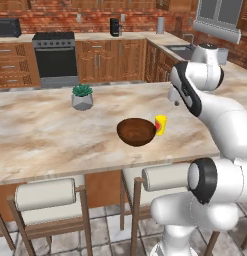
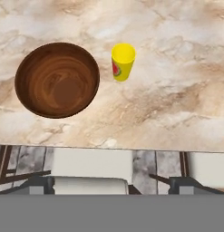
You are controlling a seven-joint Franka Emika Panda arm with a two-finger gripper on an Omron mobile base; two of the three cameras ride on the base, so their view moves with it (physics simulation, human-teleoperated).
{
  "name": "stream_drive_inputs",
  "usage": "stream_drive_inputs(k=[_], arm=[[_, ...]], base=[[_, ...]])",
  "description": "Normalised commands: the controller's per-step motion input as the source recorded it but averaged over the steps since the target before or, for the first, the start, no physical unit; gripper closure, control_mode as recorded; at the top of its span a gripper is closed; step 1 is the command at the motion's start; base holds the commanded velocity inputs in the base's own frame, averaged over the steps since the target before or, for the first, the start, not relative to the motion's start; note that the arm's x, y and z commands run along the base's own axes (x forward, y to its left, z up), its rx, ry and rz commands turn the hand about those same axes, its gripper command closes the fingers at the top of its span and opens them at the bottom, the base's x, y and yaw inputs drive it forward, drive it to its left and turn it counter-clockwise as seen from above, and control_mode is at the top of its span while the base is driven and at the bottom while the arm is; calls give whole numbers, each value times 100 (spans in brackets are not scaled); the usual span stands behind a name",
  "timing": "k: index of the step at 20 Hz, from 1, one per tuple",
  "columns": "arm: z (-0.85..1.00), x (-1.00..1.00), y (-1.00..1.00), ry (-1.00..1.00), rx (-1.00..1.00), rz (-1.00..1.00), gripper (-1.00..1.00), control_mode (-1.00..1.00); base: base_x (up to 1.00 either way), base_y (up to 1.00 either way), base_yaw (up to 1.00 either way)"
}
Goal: Place the cup inside the bowl on the dining table and move the bowl to any counter.
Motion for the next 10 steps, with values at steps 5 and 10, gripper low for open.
stream_drive_inputs(k=[5,10], arm=[[0,23,-23,0,0,0,-100,-100],[0,27,-14,0,0,0,-100,-100]], base=[[0,0,0],[0,0,0]])
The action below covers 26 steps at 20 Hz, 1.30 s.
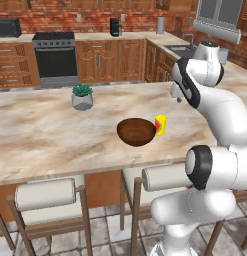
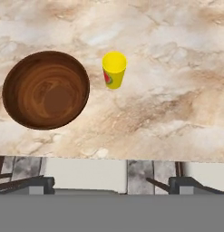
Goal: Place the cup inside the bowl on the dining table and move the bowl to any counter.
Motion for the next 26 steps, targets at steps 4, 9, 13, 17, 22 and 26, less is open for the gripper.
stream_drive_inputs(k=[4,9,13,17,22,26], arm=[[0,28,-3,0,3,0,-100,-100],[0,30,0,-1,4,0,-100,-100],[-2,26,0,-4,4,0,-100,-100],[-6,14,0,-2,3,0,-100,-100],[-15,11,0,-3,1,0,-100,-100],[-2,16,0,0,0,0,-100,-100]], base=[[0,0,0],[0,0,0],[0,0,0],[0,0,0],[0,0,0],[0,0,0]])
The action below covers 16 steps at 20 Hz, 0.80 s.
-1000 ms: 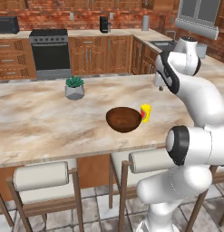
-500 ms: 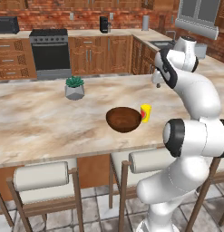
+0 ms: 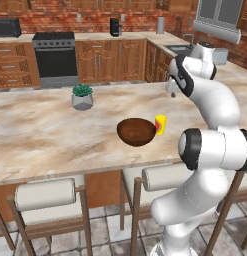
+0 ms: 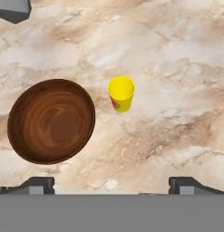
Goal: Place the cup inside the bowl on the dining table and move the bowl to any counter.
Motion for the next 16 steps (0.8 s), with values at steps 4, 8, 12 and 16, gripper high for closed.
stream_drive_inputs(k=[4,8,12,16], arm=[[-1,21,0,0,0,0,-100,-100],[-6,28,0,0,0,0,-100,-100],[-17,36,-2,0,0,0,-100,-100],[-26,34,-6,-1,0,0,-100,-100]], base=[[0,0,0],[0,0,0],[0,0,0],[0,0,0]])
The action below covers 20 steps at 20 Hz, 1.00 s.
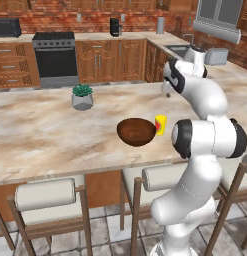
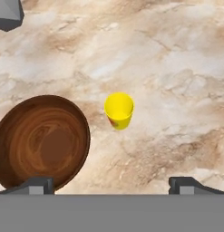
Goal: Place the cup inside the bowl on the dining table and move the bowl to any counter.
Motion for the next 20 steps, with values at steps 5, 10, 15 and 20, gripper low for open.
stream_drive_inputs(k=[5,10,15,20], arm=[[-19,19,-12,-1,0,0,-100,-100],[-10,15,-17,0,0,0,-100,-100],[-9,23,-20,0,0,0,-100,-100],[-10,23,-16,0,0,0,-100,-100]], base=[[0,0,0],[0,0,0],[0,0,0],[0,0,0]])
